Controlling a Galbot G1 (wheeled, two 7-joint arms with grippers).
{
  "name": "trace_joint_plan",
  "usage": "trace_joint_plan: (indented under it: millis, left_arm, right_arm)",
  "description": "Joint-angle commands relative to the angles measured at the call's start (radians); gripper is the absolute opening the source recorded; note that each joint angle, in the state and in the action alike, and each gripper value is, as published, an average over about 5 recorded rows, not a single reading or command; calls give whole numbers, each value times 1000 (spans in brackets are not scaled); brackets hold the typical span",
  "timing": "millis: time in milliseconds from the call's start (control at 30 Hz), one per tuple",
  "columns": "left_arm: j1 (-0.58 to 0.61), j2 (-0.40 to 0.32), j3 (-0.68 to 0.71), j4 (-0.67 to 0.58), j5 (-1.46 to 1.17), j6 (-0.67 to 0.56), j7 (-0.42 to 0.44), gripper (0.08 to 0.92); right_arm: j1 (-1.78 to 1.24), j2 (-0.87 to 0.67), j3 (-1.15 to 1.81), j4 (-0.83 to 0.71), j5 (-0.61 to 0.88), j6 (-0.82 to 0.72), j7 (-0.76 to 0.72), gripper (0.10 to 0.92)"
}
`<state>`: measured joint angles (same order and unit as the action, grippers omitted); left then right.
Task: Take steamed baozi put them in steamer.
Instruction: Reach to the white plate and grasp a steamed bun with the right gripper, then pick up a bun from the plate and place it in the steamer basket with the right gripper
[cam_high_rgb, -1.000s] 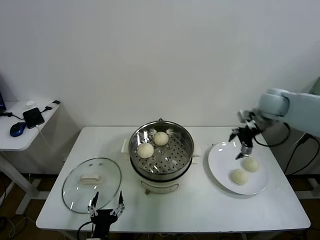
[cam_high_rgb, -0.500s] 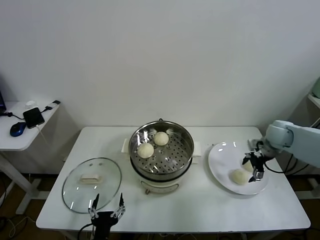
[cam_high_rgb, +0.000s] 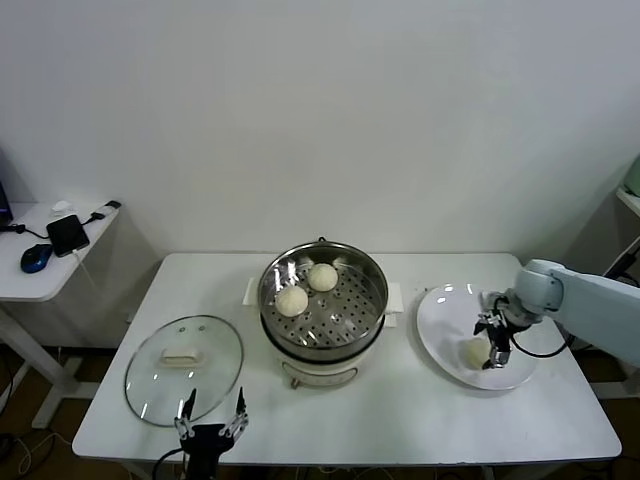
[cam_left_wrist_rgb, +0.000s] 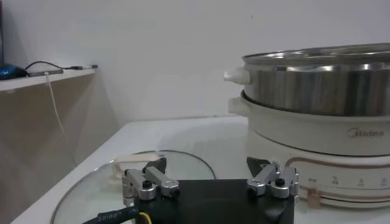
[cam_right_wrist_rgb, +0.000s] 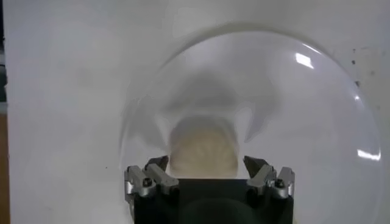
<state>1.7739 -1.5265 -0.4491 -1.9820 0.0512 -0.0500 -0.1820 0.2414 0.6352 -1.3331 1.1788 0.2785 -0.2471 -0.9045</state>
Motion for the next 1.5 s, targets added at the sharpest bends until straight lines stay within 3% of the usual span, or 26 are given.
trace_joint_plan:
  millis: [33, 167, 433, 633, 833, 1167, 1500]
  left_arm:
    - [1, -3, 3, 0, 2, 1, 0, 823]
    - [4, -5, 9, 0, 9, 0, 0, 823]
    - [15, -6, 20, -6, 21, 0, -1, 823]
    - [16, -5, 32, -16, 27, 2, 0, 823]
    - [14, -2, 37, -20, 29, 3, 1, 823]
    - [11, 1, 34, -21, 27, 3, 0, 823]
    - [13, -3, 28, -18, 26, -1, -3, 823]
  right_arm:
    - [-48, 13, 49, -22, -27, -7, 4, 773]
    - [-8, 3, 21, -3, -29, -2, -19, 704]
    - [253, 31, -104, 26, 25, 45, -96, 680]
    - [635, 188, -281, 49, 170, 163, -177, 679]
    - [812, 392, -252, 136, 215, 366, -226, 681]
    - [704, 647, -198, 348, 16, 673, -265, 679]
    - [458, 690, -197, 231, -227, 782, -173, 679]
